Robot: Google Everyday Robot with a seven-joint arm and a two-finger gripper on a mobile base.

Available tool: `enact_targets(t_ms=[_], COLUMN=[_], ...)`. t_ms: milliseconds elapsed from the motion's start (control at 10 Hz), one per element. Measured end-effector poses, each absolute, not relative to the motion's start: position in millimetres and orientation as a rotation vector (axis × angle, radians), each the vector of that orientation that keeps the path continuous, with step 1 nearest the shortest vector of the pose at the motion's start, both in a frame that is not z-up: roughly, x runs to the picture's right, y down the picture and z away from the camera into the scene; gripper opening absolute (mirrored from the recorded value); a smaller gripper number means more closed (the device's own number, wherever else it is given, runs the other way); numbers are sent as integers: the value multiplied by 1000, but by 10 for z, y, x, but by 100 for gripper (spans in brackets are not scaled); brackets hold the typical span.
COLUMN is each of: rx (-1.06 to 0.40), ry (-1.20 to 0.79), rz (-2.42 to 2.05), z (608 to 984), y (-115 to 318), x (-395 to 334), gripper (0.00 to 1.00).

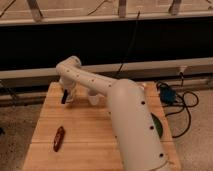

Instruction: Place the eraser on the white sponge

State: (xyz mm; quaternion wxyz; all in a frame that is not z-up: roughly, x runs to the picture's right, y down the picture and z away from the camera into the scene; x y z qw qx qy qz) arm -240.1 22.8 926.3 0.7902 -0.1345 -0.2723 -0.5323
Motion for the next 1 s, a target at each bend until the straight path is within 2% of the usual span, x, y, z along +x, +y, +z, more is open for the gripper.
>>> enact_targets(t_ms=[700, 1000], rx=[-259, -280], ry=[-592, -602], rz=[-1119, -1129], z=[9239, 9303], y=[206, 324], x=[-2424, -2274], gripper=[80, 80])
